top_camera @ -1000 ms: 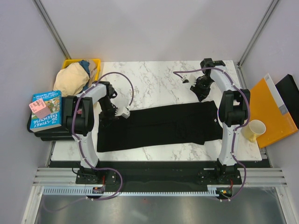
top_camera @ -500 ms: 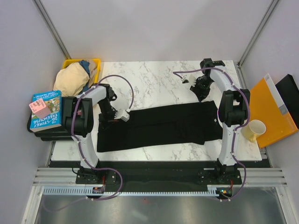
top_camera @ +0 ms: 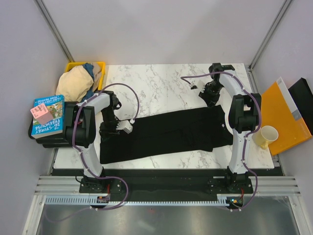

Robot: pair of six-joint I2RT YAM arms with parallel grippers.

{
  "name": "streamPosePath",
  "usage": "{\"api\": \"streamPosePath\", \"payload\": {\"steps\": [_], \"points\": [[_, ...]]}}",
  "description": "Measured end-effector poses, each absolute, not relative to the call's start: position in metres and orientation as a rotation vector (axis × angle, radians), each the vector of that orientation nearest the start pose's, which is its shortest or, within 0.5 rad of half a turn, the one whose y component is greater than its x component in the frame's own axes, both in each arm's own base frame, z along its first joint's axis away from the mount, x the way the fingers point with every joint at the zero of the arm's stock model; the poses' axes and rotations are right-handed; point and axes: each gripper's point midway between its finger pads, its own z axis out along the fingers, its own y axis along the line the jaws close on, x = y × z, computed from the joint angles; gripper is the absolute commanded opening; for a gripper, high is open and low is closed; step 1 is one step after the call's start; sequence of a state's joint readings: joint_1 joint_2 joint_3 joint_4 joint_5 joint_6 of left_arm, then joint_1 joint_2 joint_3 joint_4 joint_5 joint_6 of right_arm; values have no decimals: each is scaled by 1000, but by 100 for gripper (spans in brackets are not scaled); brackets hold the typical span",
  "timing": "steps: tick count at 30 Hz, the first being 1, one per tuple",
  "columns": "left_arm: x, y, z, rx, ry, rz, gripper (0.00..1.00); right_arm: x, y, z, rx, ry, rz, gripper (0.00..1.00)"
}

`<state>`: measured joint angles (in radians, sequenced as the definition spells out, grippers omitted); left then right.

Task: Fold and stack the t-shirts
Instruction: Rotate the tshirt 90 degrees

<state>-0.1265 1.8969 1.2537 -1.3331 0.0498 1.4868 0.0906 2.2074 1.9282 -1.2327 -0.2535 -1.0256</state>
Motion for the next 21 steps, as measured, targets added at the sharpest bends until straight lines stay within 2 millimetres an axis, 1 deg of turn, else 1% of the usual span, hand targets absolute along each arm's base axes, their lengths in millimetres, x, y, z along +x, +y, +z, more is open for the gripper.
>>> {"api": "streamPosePath", "payload": {"steps": [2, 3, 4, 5, 6, 7, 9, 10, 12, 14, 17, 19, 21], "points": [[237, 4, 35, -2036, -1958, 413, 45, 418, 48, 61, -1581, 2510, 302, 16], [237, 4, 35, -2041, -1951, 409, 44, 417, 48, 60, -1585, 2511, 303, 6], [238, 5, 36, -2045, -1945, 403, 39, 416, 48, 59, -1591, 2511, 303, 0], [239, 5, 36, -2050, -1944, 401, 35, 416, 48, 59, -1596, 2512, 303, 0], [242, 4, 38, -2055, -1946, 395, 23, 415, 48, 59, -1598, 2513, 303, 0], [247, 3, 40, -2061, -1955, 386, 17, 414, 48, 59, -1598, 2515, 306, 0], [267, -1, 48, -2083, -1996, 355, 7, 413, 48, 60, -1604, 2516, 309, 0], [282, -5, 52, -2106, -2031, 336, 7, 411, 48, 60, -1607, 2518, 312, 0], [305, -11, 59, -2152, -2090, 299, 6, 408, 48, 63, -1616, 2517, 315, 0], [318, -17, 64, -2181, -2130, 290, 6, 405, 47, 66, -1621, 2516, 314, 0], [317, -19, 61, -2165, -2136, 320, 6, 401, 46, 72, -1626, 2515, 306, 0], [313, -19, 53, -2143, -2123, 344, 2, 400, 45, 75, -1629, 2512, 301, 0], [305, -17, 43, -2109, -2100, 378, 2, 399, 45, 75, -1636, 2515, 306, 0]]}}
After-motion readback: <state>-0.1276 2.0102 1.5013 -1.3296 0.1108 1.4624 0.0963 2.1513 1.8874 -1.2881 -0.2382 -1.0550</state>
